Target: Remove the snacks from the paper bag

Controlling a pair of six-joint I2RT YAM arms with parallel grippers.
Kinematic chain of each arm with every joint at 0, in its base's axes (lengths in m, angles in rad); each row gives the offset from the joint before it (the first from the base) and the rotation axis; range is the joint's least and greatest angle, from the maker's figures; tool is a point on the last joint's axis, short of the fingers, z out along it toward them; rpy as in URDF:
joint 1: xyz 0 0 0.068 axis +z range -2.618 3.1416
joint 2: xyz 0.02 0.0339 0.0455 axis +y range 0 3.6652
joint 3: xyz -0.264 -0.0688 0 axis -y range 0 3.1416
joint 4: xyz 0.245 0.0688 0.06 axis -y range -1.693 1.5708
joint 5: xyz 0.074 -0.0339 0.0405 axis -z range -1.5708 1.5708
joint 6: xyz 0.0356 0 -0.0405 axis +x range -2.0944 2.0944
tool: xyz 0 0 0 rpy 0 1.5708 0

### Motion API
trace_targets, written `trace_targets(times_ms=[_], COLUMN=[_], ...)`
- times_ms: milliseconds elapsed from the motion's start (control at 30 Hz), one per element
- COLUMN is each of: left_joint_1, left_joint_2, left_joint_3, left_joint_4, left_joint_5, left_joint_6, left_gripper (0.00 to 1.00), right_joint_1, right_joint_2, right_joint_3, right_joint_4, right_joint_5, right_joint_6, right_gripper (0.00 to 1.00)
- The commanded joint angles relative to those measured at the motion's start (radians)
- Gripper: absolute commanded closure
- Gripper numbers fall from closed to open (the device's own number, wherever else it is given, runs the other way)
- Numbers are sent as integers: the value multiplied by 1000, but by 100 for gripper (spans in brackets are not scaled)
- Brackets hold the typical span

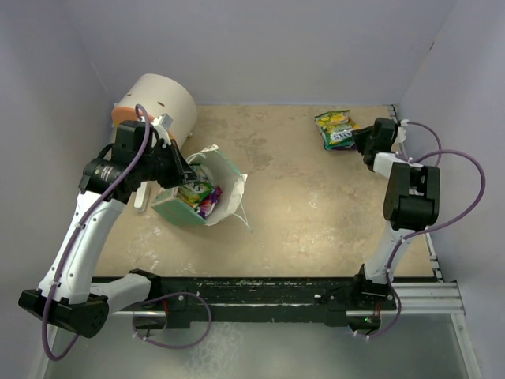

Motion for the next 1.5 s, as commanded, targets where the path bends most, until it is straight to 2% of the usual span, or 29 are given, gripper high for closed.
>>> trace_targets(times_ms=[0,133,233,433,600,767,900,1100,1233,1333,1467], left_joint_1=[0,0,0,1,0,0,1,1,0,0,1], left_joint_2=[-6,-9,-11,-22,-31,-46,-64,-84,-84,-82,-85], left_joint_3=[44,45,47,43,31,13,-4,-47,-49,-43,-34], left_joint_4=[9,6,2,-3,6,34,40,52,54,55,57], left_joint_5=[1,6,9,14,34,77,103,130,143,156,171], left_joint_6=[0,4,8,17,24,38,50,51,57,66,76], left_gripper=[100,100,100,100,100,100,100,100,100,100,100], right_joint_1=[-16,-20,-25,-25,34,210,388,663,876,988,1117], right_joint_2=[-102,-161,-203,-281,-372,-457,-518,-706,-775,-753,-667], right_joint_3=[-16,-41,-65,-81,-104,-102,-101,-313,-331,-318,-284], right_joint_4=[-9,-40,-72,-154,-179,-195,-176,85,42,17,38], right_joint_5=[14,17,14,-31,-117,-182,-342,-533,-506,-486,-367], right_joint_6=[-73,-133,-175,-322,-420,-595,-734,-855,-1042,-1121,-1210], right_gripper=[64,50,45,42,42,42,42,42,37,37,38])
